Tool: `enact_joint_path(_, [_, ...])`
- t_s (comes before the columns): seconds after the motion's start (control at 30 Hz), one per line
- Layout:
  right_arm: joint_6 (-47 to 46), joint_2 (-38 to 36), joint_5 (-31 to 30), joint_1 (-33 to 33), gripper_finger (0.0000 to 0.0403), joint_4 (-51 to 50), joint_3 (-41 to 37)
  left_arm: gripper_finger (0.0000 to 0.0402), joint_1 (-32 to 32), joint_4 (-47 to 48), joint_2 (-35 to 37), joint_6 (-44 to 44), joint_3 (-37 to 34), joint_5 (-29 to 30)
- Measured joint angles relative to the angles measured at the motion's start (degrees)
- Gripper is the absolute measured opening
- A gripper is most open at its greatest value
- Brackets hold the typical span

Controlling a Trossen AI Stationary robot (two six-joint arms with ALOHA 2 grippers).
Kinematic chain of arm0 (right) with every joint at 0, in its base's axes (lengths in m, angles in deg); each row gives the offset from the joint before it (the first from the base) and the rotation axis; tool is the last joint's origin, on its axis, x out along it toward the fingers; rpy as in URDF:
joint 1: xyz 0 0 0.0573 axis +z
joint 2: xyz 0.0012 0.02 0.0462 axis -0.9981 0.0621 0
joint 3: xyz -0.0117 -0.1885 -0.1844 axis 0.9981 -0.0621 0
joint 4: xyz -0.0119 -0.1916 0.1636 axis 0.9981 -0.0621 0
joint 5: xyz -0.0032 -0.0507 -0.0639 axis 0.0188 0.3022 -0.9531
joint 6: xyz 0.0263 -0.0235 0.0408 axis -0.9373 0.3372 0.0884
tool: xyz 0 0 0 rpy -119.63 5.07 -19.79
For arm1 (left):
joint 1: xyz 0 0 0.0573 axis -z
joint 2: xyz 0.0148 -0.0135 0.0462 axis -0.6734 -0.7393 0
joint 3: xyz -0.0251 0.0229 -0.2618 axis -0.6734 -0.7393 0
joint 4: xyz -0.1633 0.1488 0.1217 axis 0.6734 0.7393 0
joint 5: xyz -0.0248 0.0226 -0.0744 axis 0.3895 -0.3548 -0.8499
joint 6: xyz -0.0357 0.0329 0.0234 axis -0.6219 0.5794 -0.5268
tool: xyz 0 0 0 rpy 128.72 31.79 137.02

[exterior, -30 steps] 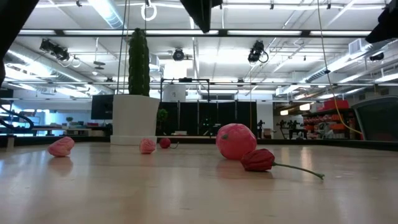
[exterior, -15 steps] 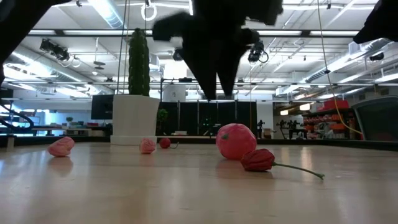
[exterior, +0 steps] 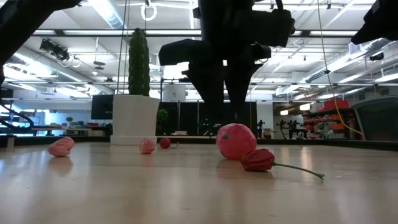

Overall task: Pick and placing Produce into tupperware
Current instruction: Put the dragon fruit into the bin

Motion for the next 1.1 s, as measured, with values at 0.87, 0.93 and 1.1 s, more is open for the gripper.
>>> enact_joint_path(0.87, [-0.3, -0.1, 0.1, 0.0, 0.0184, 0.1, 0.0, 0.0246, 0.2, -2.7, -3.9, 5.0, 0.0, -3.0])
enact_joint_path(0.93, [-0.1, 0.0, 0.1, 0.0, 0.0184, 0.1, 0.0, 0.0247, 0.2, -3.1, -4.2, 4.9, 0.0, -3.0])
enact_joint_path(1.1, [-0.1, 0.0, 0.0, 0.0, 0.0184, 0.0, 0.0, 0.0247, 0.1, -3.0, -5.0, 4.0, 0.0, -2.9])
